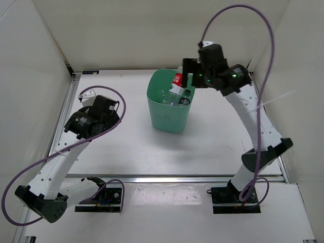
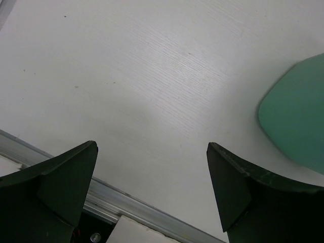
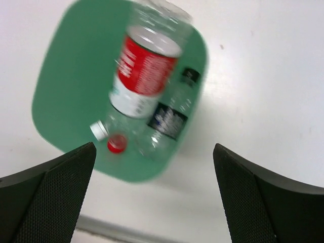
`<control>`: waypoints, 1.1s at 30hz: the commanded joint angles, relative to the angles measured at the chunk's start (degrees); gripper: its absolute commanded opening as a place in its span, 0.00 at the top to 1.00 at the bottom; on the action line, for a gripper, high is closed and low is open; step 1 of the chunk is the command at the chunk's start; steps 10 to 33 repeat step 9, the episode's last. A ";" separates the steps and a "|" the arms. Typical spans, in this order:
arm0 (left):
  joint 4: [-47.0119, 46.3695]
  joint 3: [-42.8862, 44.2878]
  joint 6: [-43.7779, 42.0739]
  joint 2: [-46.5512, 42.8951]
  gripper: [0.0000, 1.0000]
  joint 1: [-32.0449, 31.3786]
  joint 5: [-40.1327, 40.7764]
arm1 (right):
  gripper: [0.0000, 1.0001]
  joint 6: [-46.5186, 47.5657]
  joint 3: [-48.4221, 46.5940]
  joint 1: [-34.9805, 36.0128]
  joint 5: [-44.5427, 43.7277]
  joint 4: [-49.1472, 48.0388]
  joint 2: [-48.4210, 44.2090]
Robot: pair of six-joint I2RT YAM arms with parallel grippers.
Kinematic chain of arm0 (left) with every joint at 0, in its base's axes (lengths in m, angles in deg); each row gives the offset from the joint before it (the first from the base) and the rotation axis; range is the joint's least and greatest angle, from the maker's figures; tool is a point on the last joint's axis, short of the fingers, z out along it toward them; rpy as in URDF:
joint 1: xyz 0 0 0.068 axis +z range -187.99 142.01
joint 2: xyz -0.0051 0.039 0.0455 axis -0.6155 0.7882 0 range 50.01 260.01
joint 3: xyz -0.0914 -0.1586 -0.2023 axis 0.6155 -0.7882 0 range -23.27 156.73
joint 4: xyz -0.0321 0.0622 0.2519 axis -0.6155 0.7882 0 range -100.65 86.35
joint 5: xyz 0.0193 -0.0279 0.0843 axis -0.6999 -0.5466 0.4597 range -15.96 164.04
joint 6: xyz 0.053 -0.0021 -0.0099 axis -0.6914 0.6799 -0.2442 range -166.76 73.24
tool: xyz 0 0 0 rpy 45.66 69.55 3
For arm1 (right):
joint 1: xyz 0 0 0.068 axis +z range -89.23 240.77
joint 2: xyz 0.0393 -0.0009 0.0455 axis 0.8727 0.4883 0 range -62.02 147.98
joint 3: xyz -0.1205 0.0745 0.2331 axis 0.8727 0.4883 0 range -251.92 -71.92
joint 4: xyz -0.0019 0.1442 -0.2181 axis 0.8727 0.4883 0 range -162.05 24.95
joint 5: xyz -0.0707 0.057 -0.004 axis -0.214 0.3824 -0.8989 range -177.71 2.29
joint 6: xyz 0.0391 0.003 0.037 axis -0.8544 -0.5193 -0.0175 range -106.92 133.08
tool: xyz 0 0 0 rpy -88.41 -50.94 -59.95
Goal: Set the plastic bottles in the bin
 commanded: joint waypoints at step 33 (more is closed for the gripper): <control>5.69 -2.12 6.08 -1.72 0.00 0.63 8.41 | 0.00 -4.14 18.36 -9.09 13.14 1.64 -18.89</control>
